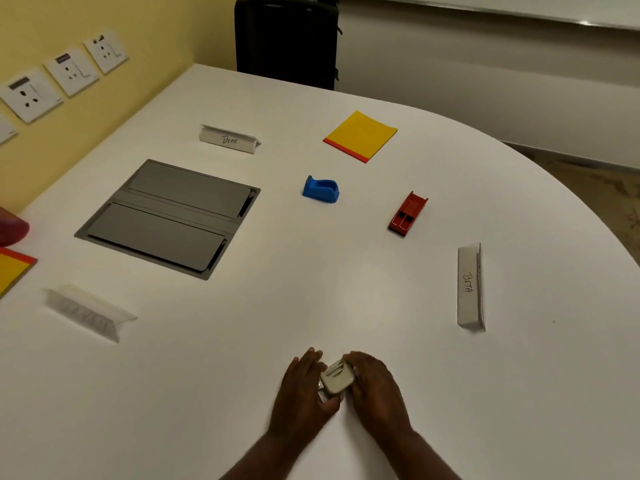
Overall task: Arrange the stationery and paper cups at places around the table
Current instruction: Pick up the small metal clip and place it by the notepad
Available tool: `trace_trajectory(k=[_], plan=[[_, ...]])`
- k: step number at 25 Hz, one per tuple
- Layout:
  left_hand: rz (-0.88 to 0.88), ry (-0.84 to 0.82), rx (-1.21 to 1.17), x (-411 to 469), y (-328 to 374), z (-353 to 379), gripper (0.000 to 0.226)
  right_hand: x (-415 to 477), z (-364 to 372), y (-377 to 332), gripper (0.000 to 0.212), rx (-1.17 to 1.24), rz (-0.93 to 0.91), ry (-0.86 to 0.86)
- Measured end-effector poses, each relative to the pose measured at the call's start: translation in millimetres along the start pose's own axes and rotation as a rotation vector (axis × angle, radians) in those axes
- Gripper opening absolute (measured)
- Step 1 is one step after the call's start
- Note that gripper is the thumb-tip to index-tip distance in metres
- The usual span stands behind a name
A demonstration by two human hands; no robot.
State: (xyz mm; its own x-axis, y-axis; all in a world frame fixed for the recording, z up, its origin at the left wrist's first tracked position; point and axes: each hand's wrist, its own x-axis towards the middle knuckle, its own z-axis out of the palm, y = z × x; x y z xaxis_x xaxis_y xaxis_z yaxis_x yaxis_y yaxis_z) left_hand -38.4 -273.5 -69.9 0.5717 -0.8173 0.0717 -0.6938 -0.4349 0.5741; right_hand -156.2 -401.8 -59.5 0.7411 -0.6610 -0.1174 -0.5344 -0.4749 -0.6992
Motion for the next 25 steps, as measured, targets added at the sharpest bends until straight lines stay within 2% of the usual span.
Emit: trace_trajectory(k=[4,8,15,25], plan=[[-0.068,0.004,-0.013,-40.3,4.1,-16.4,0.063,-34.9,12.0,-21.8,0.032,-0.001,-0.001,-0.041],[-0.225,-0.083,-0.155,-60.3,6.3,-55.5,0.04,-55.0,11.1,-53.7,0.035,0.04,-0.024,-0.031],[-0.224,-0.097,-0.185,-69.9,-14.4,-120.8,0.042,-58.0,8.9,-110.2,0.077,-0.038,-0.175,-0.175],[-0.237,0.012,-0.185,-85.8,-118.1,-207.2,0.049,-8.8,79.7,-227.2,0.053,-0.061,-0.381,-0.35]])
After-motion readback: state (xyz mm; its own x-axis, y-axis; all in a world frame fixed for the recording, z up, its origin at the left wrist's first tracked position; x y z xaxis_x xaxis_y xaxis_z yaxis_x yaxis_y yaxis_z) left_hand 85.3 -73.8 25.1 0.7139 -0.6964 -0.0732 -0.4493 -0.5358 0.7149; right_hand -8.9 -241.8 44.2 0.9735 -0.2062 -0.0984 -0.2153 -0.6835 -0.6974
